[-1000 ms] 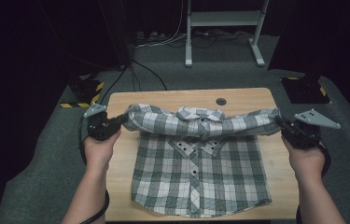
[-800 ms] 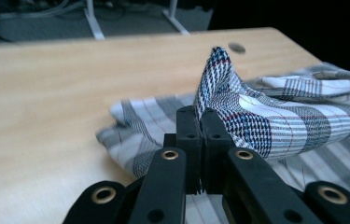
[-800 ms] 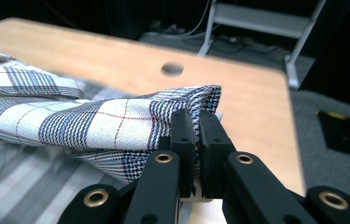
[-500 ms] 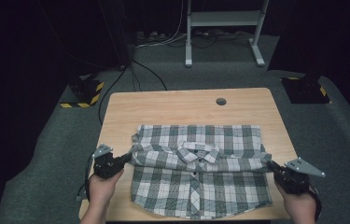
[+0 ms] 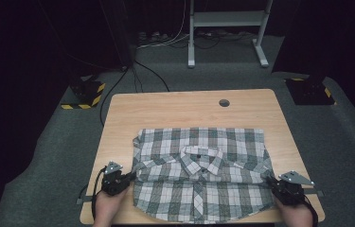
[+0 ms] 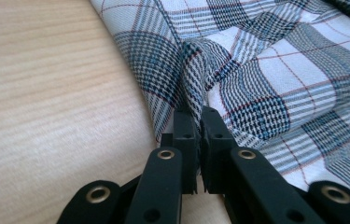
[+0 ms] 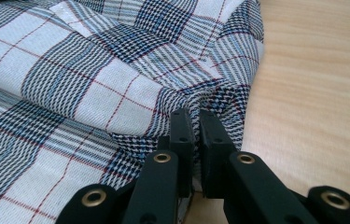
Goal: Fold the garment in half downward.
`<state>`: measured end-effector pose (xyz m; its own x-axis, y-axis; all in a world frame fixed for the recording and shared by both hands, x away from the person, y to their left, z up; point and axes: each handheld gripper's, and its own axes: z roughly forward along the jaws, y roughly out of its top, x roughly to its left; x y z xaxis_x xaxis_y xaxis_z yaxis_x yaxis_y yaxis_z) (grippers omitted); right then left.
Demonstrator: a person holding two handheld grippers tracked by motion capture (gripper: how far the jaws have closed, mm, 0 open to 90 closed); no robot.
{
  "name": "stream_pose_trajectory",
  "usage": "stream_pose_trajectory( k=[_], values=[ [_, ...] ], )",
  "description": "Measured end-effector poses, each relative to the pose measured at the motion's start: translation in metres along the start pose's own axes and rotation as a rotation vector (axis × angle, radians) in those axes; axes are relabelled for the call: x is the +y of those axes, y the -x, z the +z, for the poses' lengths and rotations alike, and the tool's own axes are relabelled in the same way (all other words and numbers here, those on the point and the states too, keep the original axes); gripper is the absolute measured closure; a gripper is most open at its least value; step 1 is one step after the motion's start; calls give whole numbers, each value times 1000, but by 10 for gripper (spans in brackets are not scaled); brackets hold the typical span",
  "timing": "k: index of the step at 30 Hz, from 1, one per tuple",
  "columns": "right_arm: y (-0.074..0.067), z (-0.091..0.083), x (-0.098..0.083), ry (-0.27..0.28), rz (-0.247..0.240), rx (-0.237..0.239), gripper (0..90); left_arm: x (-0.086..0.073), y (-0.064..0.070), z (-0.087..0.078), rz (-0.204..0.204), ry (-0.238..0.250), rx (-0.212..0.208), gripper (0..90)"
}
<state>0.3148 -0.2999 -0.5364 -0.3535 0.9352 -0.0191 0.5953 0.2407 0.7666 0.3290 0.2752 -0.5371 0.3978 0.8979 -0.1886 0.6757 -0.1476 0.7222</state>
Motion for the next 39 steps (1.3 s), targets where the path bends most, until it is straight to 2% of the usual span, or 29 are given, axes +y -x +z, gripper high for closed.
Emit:
stream_pose_trajectory(
  k=[6, 12, 14, 16, 17, 19, 22, 24, 27, 30, 32, 35, 39],
  values=[
    [7, 21, 18, -7, 14, 3, 851, 11, -9, 12, -28, 30, 31, 852],
    [12, 38, 34, -17, 24, -8, 838, 19, -16, 21, -50, 48, 35, 840],
    [14, 40, 36, -21, 39, -6, 826, 20, -17, 20, -63, 39, 31, 822],
    [15, 39, 38, -27, 51, 0, 773, 21, -15, 19, -47, 33, 46, 749],
    [14, 38, 38, -26, 48, 5, 740, 21, -14, 17, -38, 30, 40, 712],
    [13, 30, 38, 7, 49, 40, 650, 22, -11, 11, -20, 36, 37, 604],
    [9, 19, 41, 48, 12, 53, 600, 29, -9, 1, -33, 67, 34, 475],
    [9, 15, 47, 66, 0, 62, 551, 37, -6, -2, -22, 80, 27, 445],
    [11, 13, 56, 85, 12, 61, 535, 51, -1, -1, 1, 77, 23, 416],
    [14, 14, 69, 93, 5, 57, 517, 67, 2, 7, 30, 48, 20, 405],
    [18, 17, 75, 88, 2, 58, 508, 75, 2, 15, 34, 26, 18, 394],
    [26, 26, 83, 77, 6, 72, 498, 85, -2, 28, 19, -23, 12, 395],
    [35, 44, 88, 28, 36, 132, 476, 91, -6, 41, -2, -73, -13, 474]
  ],
)
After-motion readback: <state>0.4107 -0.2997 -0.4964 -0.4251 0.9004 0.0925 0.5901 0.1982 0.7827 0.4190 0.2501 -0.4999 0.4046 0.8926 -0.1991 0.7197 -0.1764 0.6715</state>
